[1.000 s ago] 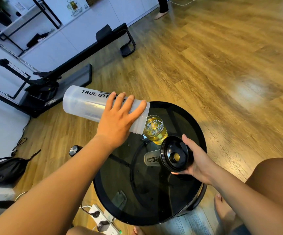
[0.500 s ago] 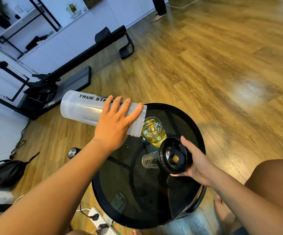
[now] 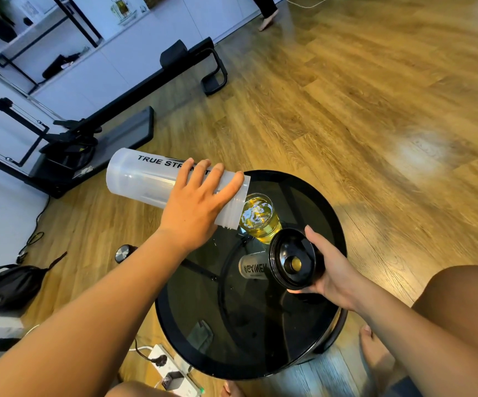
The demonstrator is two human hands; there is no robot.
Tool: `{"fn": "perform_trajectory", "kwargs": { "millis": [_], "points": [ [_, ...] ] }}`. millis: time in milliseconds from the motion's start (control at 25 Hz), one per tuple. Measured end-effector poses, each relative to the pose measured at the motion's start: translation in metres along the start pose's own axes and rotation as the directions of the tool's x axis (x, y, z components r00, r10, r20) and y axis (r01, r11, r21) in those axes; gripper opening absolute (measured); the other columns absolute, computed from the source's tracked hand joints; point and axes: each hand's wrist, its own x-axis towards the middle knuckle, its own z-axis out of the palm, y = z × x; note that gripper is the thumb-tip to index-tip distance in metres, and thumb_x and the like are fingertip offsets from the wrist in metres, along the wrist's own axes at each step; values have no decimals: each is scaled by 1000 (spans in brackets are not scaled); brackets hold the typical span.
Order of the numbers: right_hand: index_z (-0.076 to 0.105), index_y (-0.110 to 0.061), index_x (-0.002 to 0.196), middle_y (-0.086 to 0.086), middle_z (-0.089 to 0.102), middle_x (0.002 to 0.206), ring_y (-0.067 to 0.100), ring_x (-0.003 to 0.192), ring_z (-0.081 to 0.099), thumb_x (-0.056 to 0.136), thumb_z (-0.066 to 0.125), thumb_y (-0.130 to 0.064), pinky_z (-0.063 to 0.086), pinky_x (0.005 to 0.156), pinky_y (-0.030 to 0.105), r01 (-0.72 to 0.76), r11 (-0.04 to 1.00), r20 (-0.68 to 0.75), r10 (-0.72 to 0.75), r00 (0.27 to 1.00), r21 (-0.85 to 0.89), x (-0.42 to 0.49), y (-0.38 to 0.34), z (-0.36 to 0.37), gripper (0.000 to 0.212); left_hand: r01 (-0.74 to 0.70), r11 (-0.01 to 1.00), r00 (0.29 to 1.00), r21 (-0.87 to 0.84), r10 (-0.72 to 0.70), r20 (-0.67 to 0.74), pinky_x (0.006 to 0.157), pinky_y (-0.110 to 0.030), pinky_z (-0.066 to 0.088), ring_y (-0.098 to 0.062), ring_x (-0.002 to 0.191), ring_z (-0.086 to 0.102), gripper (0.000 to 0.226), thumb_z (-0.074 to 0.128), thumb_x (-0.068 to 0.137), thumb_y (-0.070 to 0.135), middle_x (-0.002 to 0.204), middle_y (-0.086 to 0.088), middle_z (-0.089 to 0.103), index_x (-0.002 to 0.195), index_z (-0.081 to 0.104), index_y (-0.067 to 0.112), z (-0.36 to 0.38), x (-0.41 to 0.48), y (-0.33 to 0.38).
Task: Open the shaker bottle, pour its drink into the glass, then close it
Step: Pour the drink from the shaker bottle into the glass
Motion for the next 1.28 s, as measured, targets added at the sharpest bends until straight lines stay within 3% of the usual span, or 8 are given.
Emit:
{"fn": "perform_trajectory", "kwargs": {
  "millis": [400,560,640,800,840,960,1120,1280],
  "points": [
    [65,-27,127,16,69,126,42,107,71,66,71,-66,61,77,57,-15,1000,0,15,1000,-1,-1,-1,1,73,33,999,999,-25,-33,-24,112,-63,38,-50,125,57,99,91,66,33,136,-24,61,146,35,19,3,0,1],
    [66,-28,125,15,70,126,42,106,71,63,73,-67,61,75,57,-11,1000,-6,11,1000,3,-2,-2,2,73,141,974,988,-176,-151,-40,107,-60,43,-47,120,59,100,92,61,31,133,-22,63,145,40,17,-1,1,3],
    [66,-30,124,14,69,127,43,110,69,63,74,-66,61,76,59,-9,1000,-7,9,1000,7,-2,-2,2,72,312,854,937,-416,-349,-14,100,-52,47,-40,116,60,101,92,56,33,129,-11,64,144,45,18,-4,0,-2],
    [71,-31,115,13,74,119,41,106,71,60,78,-65,61,74,59,0,1000,-20,1,1000,21,-4,-2,2,65,484,342,709,-806,-693,132,89,-19,48,2,106,58,94,97,51,39,117,30,57,126,41,52,-4,-21,-2],
    [74,-31,111,13,76,116,40,103,73,59,79,-66,61,73,58,8,1000,-15,-8,1000,13,-4,-4,3,63,499,229,632,-836,-756,170,92,-17,48,4,108,57,97,100,53,38,119,30,56,128,39,51,-2,-30,1],
    [78,-32,105,11,78,111,38,101,74,65,77,-66,61,73,56,41,999,-5,-41,999,-24,-10,-6,5,52,507,-25,441,-861,-851,285,107,-44,52,-9,120,61,103,102,60,30,136,8,57,141,39,28,8,-61,22],
    [71,-26,121,14,75,119,39,107,72,67,73,-65,60,76,56,12,998,-45,-15,999,-56,-22,-3,1,66,417,-145,405,-897,-854,326,110,-37,49,-1,123,59,109,93,49,49,140,5,55,142,39,27,5,-99,63],
    [72,-26,121,12,74,123,37,109,71,75,66,-64,60,81,56,10,989,-73,-21,997,-150,-41,1,-6,60,299,-168,413,-939,-865,286,104,-23,50,-1,125,58,101,92,52,41,137,19,57,141,45,30,-8,-124,97]
  ]
}}
